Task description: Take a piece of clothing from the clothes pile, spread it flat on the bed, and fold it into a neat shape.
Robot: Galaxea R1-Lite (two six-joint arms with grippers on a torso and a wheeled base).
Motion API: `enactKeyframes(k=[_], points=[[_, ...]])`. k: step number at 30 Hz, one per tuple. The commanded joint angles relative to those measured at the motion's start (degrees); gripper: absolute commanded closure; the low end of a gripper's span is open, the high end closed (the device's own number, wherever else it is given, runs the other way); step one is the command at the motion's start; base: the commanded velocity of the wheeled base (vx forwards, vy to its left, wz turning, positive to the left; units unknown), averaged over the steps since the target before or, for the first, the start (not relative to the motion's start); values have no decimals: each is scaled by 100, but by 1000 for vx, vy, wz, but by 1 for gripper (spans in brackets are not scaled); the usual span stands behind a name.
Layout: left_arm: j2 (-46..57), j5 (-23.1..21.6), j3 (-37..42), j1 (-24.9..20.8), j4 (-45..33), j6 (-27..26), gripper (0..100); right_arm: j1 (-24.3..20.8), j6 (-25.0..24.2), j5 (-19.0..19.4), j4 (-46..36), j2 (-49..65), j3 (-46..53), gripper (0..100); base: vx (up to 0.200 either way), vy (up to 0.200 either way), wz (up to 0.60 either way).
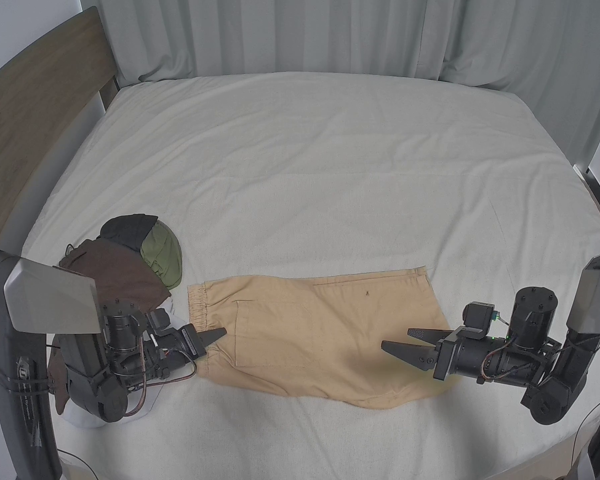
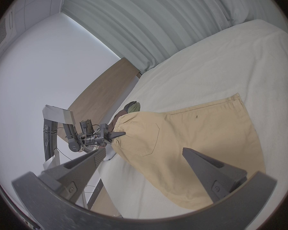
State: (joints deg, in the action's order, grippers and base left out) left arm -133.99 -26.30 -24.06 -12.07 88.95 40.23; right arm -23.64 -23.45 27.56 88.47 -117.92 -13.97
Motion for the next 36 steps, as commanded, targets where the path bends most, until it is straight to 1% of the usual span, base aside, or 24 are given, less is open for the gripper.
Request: enactKeyframes(k=[1, 10, 11, 14, 15, 16, 17, 21, 26, 28, 33, 36], points=[[22, 2, -2, 38, 17, 2, 100, -1, -1, 3, 4, -3, 0, 0, 0, 0, 0], [31, -42, 51, 64, 17, -6, 100, -1, -1, 3, 4, -3, 0, 0, 0, 0, 0], [48, -51, 60, 135, 17, -15, 100, -1, -1, 3, 4, -3, 0, 0, 0, 0, 0], [57, -192, 121, 196, 17, -24, 100, -1, -1, 3, 4, -12, 0, 0, 0, 0, 0], [57, -306, 165, 205, 17, -24, 100, -1, -1, 3, 4, -12, 0, 0, 0, 0, 0], [57, -306, 165, 205, 17, -24, 100, -1, -1, 3, 4, -12, 0, 0, 0, 0, 0], [83, -394, 227, 302, 17, -50, 100, -1, -1, 3, 4, -12, 0, 0, 0, 0, 0], [145, -455, 262, 363, 17, -103, 100, 8, -1, 3, 4, -12, 0, 0, 0, 0, 0], [136, -499, 271, 565, 17, -411, 100, 8, -1, 3, 4, -12, 0, 0, 0, 0, 0], [136, -517, 297, 627, 17, -419, 100, 8, -1, 3, 4, -12, 0, 0, 0, 0, 0], [154, -781, 376, 811, 17, -463, 100, 17, -1, 3, 4, -12, 0, 0, 0, 0, 0], [145, -851, 420, 943, 17, -771, 100, 26, -1, 3, 4, -3, 0, 0, 0, 0, 0]])
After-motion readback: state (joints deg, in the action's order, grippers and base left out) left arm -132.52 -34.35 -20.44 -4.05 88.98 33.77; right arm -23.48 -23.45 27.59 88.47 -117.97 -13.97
